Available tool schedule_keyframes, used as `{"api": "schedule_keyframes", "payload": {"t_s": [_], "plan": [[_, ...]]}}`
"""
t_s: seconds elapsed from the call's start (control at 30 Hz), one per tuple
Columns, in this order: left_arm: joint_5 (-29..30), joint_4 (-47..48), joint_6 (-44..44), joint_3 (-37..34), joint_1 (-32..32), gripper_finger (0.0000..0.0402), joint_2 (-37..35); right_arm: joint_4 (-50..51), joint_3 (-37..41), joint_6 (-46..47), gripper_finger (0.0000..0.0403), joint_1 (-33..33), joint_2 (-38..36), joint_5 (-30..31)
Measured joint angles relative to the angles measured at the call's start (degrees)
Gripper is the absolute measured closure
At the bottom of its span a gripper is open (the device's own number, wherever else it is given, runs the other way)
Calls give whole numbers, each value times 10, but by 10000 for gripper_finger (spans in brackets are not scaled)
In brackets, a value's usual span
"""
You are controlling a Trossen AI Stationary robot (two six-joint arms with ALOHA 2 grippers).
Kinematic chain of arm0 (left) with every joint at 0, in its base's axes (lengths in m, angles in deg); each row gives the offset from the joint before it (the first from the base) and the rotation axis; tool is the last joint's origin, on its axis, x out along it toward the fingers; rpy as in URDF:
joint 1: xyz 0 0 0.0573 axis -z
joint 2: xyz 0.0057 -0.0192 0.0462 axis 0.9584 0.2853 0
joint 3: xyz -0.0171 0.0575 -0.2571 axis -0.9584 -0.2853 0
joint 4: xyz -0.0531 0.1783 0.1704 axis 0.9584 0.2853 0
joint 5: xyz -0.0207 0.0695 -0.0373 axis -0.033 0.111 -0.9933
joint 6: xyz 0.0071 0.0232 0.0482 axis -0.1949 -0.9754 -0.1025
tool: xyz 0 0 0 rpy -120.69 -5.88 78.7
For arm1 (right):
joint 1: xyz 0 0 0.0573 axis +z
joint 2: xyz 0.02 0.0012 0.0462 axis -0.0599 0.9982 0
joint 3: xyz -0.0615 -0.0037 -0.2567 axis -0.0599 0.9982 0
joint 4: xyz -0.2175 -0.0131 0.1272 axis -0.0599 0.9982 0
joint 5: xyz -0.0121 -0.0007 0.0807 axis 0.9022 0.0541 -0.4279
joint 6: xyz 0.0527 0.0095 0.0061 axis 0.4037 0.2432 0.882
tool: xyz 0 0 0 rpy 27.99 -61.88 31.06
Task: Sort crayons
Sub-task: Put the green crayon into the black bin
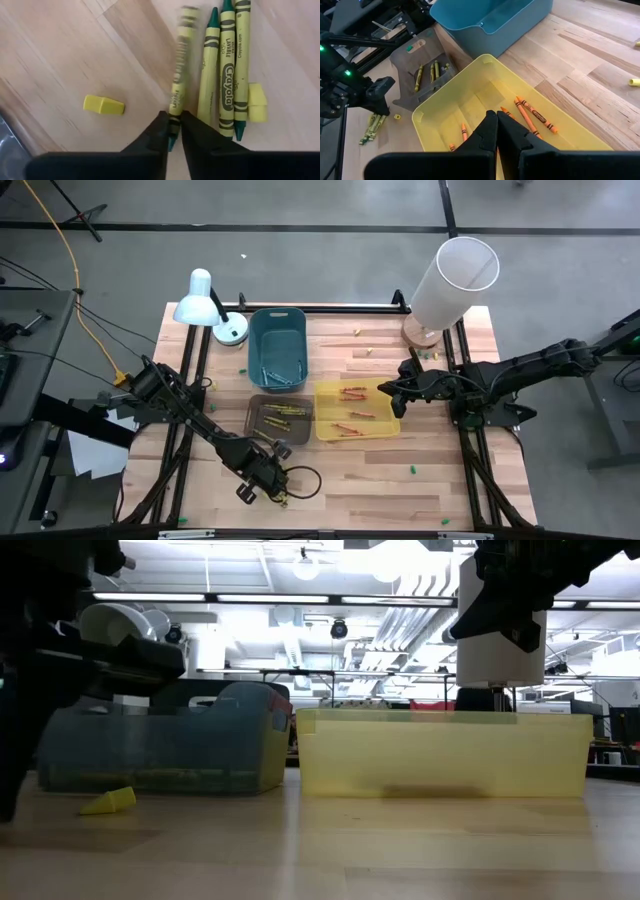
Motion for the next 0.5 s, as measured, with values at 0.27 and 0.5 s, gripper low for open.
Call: {"api": "schedule_keyframes", "payload": {"t_s": [0.27,0.5], "plan": [[-14,-3,15,-2,-17,398,-13,3,0,-2,403,0,0,0],[-29,4,27,-7,-41,401,-79,4,0,13,403,0,0,1]]}}
